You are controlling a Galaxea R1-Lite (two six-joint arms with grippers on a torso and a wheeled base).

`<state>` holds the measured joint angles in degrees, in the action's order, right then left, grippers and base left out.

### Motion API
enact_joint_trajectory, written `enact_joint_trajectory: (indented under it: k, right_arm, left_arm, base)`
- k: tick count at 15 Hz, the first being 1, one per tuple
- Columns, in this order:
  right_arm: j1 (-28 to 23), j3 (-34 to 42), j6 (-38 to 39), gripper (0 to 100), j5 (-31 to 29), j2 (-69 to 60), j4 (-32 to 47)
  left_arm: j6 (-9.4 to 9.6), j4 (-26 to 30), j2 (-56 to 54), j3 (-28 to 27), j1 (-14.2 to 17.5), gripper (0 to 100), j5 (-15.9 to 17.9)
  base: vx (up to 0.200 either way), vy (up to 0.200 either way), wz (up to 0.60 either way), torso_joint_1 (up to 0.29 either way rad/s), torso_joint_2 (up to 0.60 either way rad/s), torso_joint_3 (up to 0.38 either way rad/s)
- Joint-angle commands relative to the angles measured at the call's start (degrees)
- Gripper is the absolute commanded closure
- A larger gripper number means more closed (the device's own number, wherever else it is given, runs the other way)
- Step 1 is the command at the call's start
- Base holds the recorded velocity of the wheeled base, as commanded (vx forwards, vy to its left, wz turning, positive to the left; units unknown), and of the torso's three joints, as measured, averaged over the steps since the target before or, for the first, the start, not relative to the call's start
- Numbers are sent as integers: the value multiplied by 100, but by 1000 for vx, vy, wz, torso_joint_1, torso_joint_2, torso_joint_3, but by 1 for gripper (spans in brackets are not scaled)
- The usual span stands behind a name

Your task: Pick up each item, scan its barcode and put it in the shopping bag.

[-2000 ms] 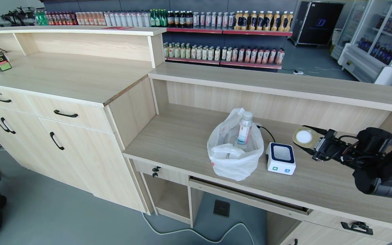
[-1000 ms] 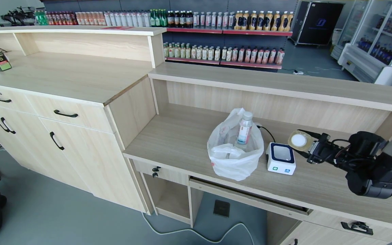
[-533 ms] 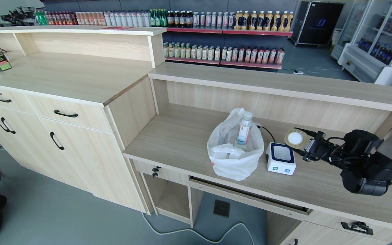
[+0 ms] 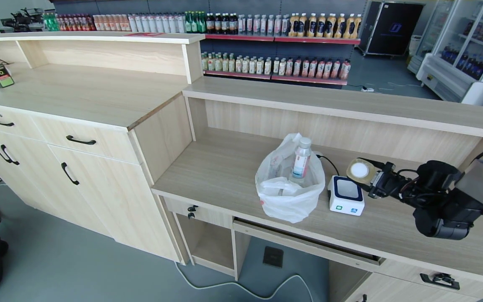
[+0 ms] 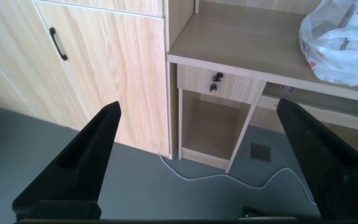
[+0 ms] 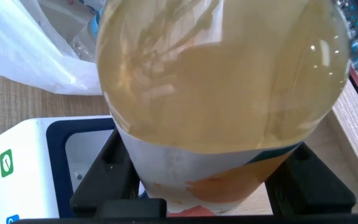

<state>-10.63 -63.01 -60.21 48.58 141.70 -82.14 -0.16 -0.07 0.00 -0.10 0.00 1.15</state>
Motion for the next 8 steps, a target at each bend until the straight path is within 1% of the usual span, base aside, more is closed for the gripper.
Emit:
enact_joint_trajectory:
  k: [1,3,8]
  right_arm:
    - [35,-97,36,100,2,94,-13]
    - [61,-264,53,100,2,191,5]
    - [184,-414,115,100,-6,332,5]
  left_arm:
    - [-2,-1,9,1,0,0,0]
    - [-2,-1,9,1,0,0,0]
    - [-2,-1,9,1,0,0,0]
  base:
    - [0,0,0,0,0,0]
    - [0,0,0,0,0,0]
    - [0,0,0,0,0,0]
